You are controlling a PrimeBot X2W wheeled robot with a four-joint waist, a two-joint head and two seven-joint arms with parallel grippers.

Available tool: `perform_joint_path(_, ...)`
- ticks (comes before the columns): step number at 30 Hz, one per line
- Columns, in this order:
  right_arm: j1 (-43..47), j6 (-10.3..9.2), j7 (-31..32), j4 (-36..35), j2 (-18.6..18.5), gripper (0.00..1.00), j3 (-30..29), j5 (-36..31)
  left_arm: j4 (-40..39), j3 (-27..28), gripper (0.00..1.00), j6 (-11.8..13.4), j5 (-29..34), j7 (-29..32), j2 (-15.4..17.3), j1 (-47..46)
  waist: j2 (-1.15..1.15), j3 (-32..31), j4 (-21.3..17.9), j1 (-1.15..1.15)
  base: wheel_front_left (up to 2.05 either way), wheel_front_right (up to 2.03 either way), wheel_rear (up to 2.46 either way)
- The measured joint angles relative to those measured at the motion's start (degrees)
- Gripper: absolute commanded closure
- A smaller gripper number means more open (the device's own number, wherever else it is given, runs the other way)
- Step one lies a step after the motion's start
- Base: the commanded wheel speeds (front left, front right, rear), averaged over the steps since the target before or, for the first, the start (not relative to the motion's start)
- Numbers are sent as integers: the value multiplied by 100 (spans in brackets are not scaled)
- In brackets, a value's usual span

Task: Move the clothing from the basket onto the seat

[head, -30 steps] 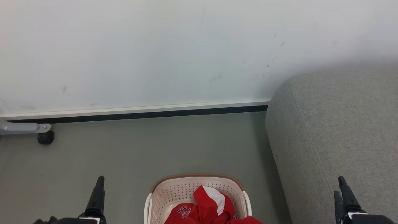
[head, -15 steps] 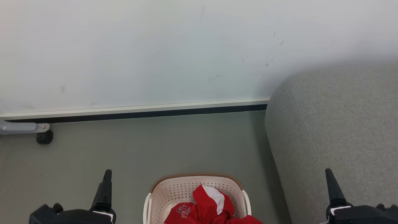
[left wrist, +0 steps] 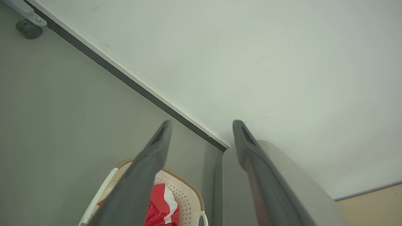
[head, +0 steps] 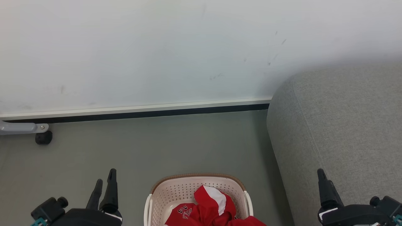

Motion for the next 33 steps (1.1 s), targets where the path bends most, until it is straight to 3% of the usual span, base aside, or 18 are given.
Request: perform_joint_path(33, -8, -356, -654, 8, -245, 0, 835, -2410, -189, -178, 0, 457, 2658, -650, 146, 300, 0, -24, -37, 0, 0, 0, 0)
